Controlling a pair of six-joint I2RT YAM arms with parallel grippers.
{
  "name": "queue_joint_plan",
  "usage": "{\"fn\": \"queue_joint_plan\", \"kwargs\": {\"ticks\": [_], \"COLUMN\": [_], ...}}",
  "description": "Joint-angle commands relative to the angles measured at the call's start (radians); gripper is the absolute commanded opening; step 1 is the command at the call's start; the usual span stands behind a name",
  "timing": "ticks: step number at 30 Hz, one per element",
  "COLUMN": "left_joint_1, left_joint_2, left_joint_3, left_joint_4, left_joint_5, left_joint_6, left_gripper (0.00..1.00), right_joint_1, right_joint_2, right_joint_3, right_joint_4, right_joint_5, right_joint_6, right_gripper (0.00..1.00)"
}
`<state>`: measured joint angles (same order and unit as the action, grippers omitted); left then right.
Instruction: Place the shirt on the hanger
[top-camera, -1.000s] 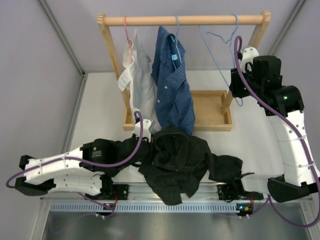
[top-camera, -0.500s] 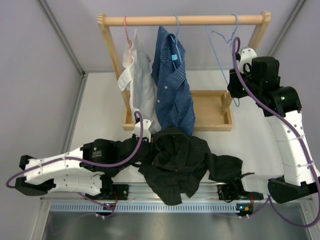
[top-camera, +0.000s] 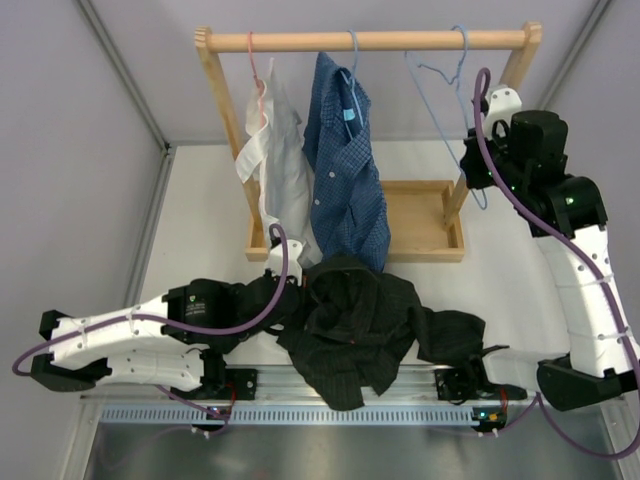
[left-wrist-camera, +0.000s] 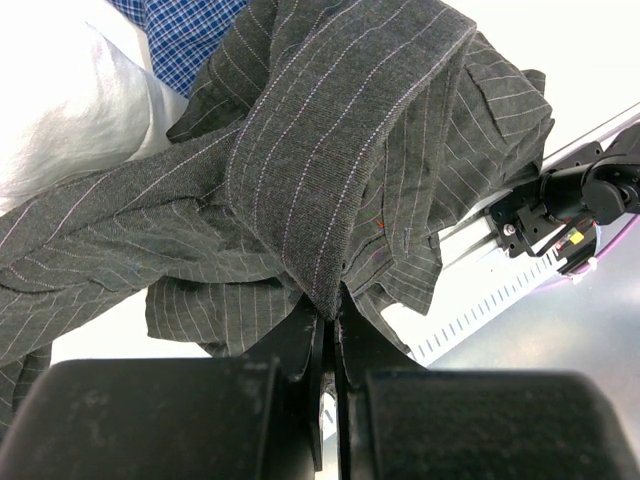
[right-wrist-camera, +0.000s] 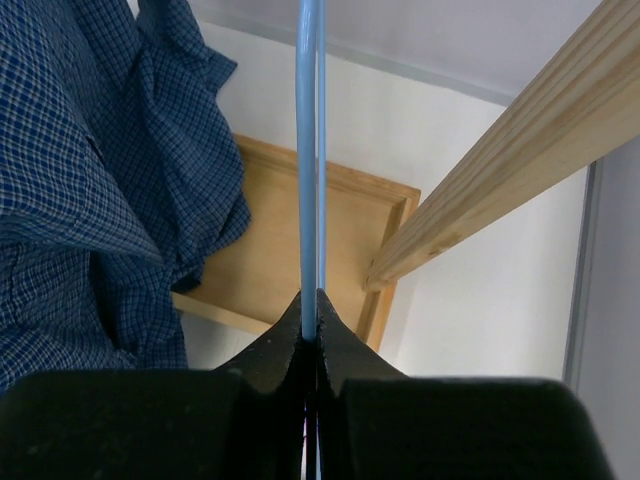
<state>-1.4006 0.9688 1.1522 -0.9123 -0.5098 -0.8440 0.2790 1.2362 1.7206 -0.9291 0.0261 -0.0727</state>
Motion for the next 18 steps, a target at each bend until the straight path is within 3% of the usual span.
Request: {"fn": "queue_joint_plan", "kwargs": {"ticks": [1,18], "left_joint_1": [0.002,0.002], "left_joint_2": [-0.030,-0.073], "left_joint_3": [-0.014,-0.066], "left_joint_4": [0.018,0.078], "left_joint_5": [-0.027,-0.052], "left_joint_6": [-0.027,-0.040], "left_gripper": [0.00,0.00], "right_joint_1": [-0.009,-0.009], "right_joint_2": [-0.064,-0.099], "right_joint_3": [-0.006,0.065], "right_joint_4": [0.145,0.242], "right_joint_5": [0.009,-0.106], "right_joint_6": [0.031,0.152], "right_gripper": [0.00,0.00]}}
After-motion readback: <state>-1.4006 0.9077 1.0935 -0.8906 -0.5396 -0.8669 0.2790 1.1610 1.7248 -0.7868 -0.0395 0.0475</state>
